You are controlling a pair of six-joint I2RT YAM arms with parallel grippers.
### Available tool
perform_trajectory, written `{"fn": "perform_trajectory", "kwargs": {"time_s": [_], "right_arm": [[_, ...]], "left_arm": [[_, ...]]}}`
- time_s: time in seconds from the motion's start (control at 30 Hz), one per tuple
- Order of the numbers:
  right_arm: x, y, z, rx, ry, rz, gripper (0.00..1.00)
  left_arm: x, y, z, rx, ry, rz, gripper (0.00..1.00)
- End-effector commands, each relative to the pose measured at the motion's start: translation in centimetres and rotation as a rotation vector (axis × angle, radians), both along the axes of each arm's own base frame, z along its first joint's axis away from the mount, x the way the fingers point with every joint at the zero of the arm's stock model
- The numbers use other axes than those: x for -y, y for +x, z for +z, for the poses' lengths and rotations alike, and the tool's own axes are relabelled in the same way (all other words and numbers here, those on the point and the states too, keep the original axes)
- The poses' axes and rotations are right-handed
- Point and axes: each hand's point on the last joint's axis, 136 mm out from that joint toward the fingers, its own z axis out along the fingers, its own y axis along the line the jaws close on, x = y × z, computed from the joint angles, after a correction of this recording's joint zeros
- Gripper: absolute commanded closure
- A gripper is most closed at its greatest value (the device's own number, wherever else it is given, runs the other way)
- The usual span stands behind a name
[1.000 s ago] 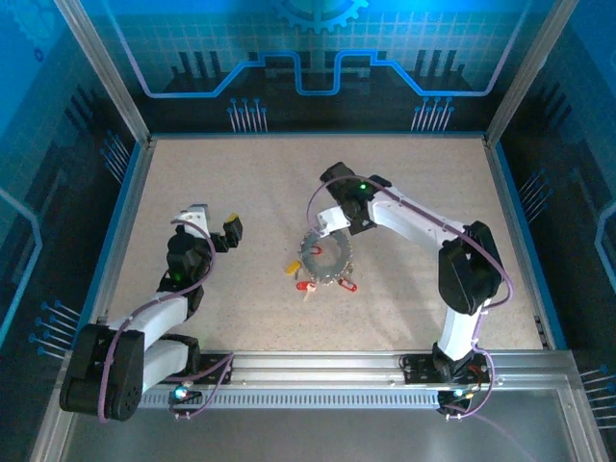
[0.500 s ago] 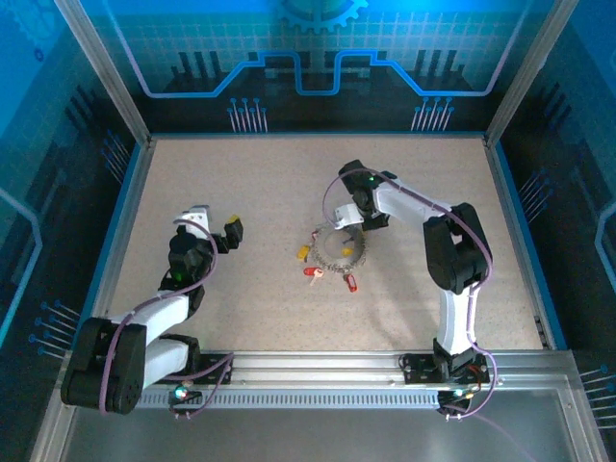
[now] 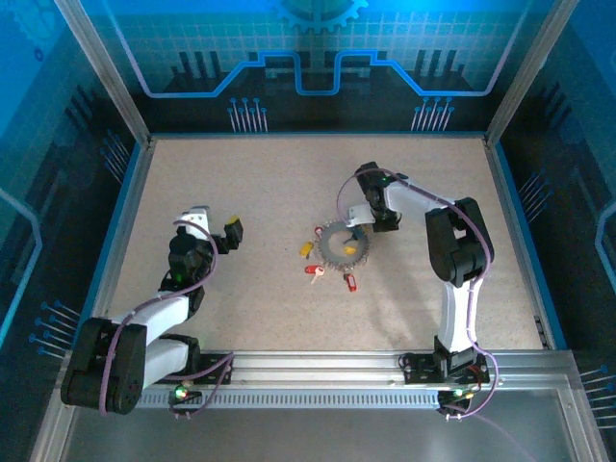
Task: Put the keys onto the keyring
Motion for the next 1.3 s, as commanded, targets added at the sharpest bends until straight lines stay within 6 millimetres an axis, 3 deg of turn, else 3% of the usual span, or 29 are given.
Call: {"fn": "perform_trajectory", "kwargs": {"time_s": [0.0,0.1,0.13,0.37,0.6,0.73,0.9,1.0,1.1,1.27], "right_arm": [[1.1,0.3,-1.3,-0.003,-0.015,-0.058,0.92],[0.7,0.4,-0.9,-0.002,0.011,-0.080,0.88],[0.6,0.5,-0.7,-0.002,0.022,-0.090,0.03],[0.2,1.1,1.3,0.040,0.070,-0.144,0.00],[-0.7,0.9,6.1,0.156,0.157,-0.187,0.00],[-3.3,0.1,11.2,0.286,0.347,-0.234,0.00],[-7.3,-2.6,20.0,0.462,0.863,-0.254,0.00],[-7.6,-4.1,24.6,0.595,1.212,-0.310,0.00],[-6.9,-5.8,24.3,0.629,1.418,-0.349,0.01],[-2.9,-6.3,21.7,0.743,1.466,-0.558,0.00]], "left_arm": [[-0.3,-0.3,0.4,0.023,0.022,0.008,0.01],[-0.3,-0.6,0.4,0.008,0.022,0.008,0.01],[-0.4,-0.7,0.2,-0.008,0.022,0.012,0.01],[-0.5,-0.6,0.0,-0.028,0.023,0.017,0.01],[0.1,-0.7,0.6,-0.038,0.025,-0.021,0.01],[-0.6,-0.9,0.8,-0.033,0.075,0.012,0.01],[-1.1,-1.3,0.4,-0.055,0.119,0.026,0.01],[-0.7,-1.1,0.3,-0.044,0.150,-0.001,0.01],[-0.1,-0.8,-0.1,-0.028,0.185,-0.043,0.01],[0.4,-0.1,-1.4,-0.041,0.185,-0.069,0.01]]}}
